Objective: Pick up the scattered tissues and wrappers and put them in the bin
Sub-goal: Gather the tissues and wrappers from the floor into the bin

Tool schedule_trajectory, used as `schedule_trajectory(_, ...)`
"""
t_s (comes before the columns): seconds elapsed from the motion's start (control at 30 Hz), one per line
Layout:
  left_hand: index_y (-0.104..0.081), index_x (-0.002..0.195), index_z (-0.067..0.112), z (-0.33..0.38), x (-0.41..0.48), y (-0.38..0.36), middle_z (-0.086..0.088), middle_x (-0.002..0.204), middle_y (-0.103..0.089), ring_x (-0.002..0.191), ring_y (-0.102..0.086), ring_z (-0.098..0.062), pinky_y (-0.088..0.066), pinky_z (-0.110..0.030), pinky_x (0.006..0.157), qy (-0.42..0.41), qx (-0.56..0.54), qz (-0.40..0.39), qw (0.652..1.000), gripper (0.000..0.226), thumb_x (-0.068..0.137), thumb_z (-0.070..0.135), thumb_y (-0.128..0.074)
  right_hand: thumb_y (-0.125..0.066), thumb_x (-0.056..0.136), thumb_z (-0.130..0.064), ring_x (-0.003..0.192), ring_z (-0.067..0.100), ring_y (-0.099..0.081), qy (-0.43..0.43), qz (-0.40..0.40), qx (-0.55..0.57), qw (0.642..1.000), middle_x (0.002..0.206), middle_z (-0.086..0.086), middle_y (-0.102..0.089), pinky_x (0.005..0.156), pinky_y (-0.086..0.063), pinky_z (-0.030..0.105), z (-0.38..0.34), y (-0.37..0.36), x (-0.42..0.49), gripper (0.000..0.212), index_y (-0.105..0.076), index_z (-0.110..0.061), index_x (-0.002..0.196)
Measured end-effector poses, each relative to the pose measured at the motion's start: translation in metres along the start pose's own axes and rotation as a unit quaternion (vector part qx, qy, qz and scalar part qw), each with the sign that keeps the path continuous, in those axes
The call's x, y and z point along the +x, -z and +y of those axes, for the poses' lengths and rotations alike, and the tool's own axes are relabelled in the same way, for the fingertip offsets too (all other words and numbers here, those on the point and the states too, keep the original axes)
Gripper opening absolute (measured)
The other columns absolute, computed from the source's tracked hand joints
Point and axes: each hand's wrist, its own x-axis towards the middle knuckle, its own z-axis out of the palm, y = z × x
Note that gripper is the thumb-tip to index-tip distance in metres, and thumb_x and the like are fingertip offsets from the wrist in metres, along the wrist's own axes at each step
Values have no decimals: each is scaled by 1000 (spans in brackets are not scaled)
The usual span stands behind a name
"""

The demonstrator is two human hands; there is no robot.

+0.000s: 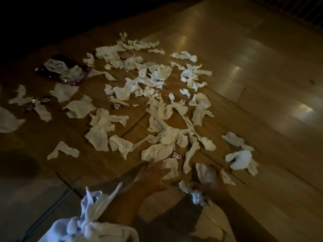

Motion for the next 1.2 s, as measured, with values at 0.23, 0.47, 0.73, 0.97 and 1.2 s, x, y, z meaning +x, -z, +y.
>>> schedule_trajectory(0.23, -54, 123, 17, 0, -8, 7, 3, 121, -52, 113, -54, -14, -46, -21, 89, 84, -240, 91, 963, 28, 96, 18, -47, -59, 86, -35, 136, 11, -24, 206, -22, -154, 966, 148, -9, -24, 109, -30, 27, 5, -21, -12, 54, -39, -33, 136)
schedule_trajectory(0.47, -51, 127, 16, -21, -6, 11, -2, 131, -45, 114, -49, -13, -41, -22, 86, 139, -307, 233, 912, 33, 94, 15, -46, -56, 89, -17, 96, 10, -54, 119, 46, 55, 990, 101, -9, -53, 81, -43, 20, -7, -22, -2, 19, -58, -20, 108)
schedule_trajectory(0.73, -59, 110, 23, -29, -26, -4, -3, 131, -45, 121, -40, -18, -42, -28, 95, 65, -119, 159, 978, 25, 91, 37, -50, -63, 79, -45, 123, 23, -44, 109, 68, -2, 992, 135, 2, -43, 97, -44, 48, -5, -14, -3, 64, -36, -31, 136)
schedule_trajectory(0.97, -46, 122, 24, -25, -35, -26, -5, 139, -49, 134, -38, -30, -12, -56, 114, 14, 65, 88, 994, 72, 71, 73, -36, -48, 63, -82, 132, 24, 35, 208, -13, -217, 954, 145, -15, 32, 106, 14, 51, -13, -27, -6, 100, 22, -58, 131)
schedule_trajectory(1.2, -47, 128, 30, -25, -41, -33, 7, 111, -59, 100, -58, -18, -54, -43, 77, -4, 86, 80, 993, 79, 66, 76, -30, -29, 84, -67, 144, 27, 3, 220, 37, -245, 944, 157, -6, 2, 113, -8, 54, -18, -49, 17, 67, -3, -48, 142)
